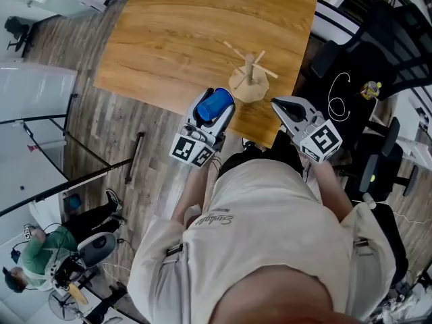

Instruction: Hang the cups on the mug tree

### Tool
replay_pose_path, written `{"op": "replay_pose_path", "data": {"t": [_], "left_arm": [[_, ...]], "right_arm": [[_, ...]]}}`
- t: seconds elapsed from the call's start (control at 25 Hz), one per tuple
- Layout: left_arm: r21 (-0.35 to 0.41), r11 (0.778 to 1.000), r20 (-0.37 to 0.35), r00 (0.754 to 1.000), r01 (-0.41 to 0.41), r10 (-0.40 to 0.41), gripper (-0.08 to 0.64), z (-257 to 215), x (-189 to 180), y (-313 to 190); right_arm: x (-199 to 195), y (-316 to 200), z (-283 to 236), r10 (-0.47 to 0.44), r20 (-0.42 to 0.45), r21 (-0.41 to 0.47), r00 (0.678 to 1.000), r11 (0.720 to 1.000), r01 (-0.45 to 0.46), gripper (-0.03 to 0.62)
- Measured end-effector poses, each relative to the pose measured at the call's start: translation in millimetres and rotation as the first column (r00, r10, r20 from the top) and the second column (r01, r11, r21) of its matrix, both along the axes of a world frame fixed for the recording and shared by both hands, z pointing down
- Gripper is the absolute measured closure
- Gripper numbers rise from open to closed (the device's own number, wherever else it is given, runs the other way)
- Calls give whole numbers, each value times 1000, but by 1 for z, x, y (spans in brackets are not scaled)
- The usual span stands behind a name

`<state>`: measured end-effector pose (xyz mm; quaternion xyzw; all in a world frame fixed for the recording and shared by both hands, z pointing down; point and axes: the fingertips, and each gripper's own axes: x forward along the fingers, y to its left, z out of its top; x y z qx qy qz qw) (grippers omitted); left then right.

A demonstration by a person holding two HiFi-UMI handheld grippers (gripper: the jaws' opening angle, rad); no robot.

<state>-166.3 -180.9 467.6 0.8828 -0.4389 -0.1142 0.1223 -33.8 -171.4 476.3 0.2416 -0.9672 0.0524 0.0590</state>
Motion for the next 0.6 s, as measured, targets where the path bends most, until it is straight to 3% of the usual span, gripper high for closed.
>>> {"op": "replay_pose_path", "data": {"t": [0.6], "left_arm": [[6,1000,88,996,-1,1,247,20,17,-17]], "right_arm": [[4,-8,-2,13,-17,3,1000,1000,-13,597]]}}
